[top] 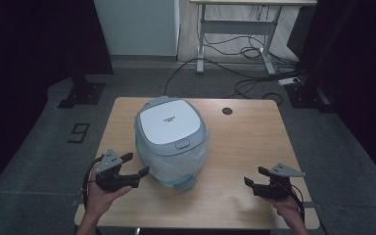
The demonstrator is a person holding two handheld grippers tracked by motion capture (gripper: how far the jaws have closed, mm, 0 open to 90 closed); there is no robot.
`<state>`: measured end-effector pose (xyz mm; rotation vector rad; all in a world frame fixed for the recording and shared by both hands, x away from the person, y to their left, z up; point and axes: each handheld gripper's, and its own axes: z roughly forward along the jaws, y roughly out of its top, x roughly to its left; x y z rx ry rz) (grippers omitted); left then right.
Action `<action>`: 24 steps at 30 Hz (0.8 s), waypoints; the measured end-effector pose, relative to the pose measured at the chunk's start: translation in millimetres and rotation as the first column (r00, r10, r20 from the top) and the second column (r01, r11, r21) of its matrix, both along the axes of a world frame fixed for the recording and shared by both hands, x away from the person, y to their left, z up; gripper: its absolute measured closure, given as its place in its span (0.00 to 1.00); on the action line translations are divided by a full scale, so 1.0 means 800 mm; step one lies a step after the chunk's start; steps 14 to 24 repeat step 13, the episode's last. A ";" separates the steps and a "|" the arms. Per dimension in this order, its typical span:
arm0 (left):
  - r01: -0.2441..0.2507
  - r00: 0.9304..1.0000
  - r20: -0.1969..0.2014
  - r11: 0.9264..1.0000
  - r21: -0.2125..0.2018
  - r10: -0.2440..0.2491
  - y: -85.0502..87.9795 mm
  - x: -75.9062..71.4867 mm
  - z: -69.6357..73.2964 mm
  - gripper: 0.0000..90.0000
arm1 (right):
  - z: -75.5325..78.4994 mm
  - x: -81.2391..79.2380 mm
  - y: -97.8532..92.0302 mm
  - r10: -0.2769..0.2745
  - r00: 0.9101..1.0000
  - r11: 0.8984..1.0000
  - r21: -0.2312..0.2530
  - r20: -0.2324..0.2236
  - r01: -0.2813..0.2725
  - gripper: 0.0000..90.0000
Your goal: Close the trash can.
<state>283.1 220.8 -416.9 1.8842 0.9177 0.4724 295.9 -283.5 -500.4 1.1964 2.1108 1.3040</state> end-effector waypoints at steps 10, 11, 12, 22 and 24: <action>-0.007 1.000 -0.027 1.000 -0.005 0.007 -0.002 0.007 -0.019 0.24 | 0.001 0.000 -0.006 -0.013 1.000 1.000 0.006 0.002 0.013 0.25; -0.007 1.000 -0.027 1.000 -0.006 0.007 -0.002 0.007 -0.020 0.24 | 0.001 0.000 -0.006 -0.014 1.000 1.000 0.006 0.003 0.014 0.25; -0.008 1.000 -0.027 1.000 -0.008 0.007 -0.002 0.007 -0.020 0.24 | 0.001 0.000 -0.006 -0.014 1.000 1.000 0.006 0.004 0.014 0.25; -0.009 1.000 -0.028 1.000 -0.011 0.008 -0.002 0.007 -0.021 0.24 | 0.001 0.000 -0.006 -0.014 1.000 1.000 0.007 0.004 0.014 0.25; -0.009 1.000 -0.028 1.000 -0.011 0.008 -0.002 0.007 -0.021 0.24 | 0.001 0.000 -0.006 -0.014 1.000 1.000 0.007 0.004 0.014 0.25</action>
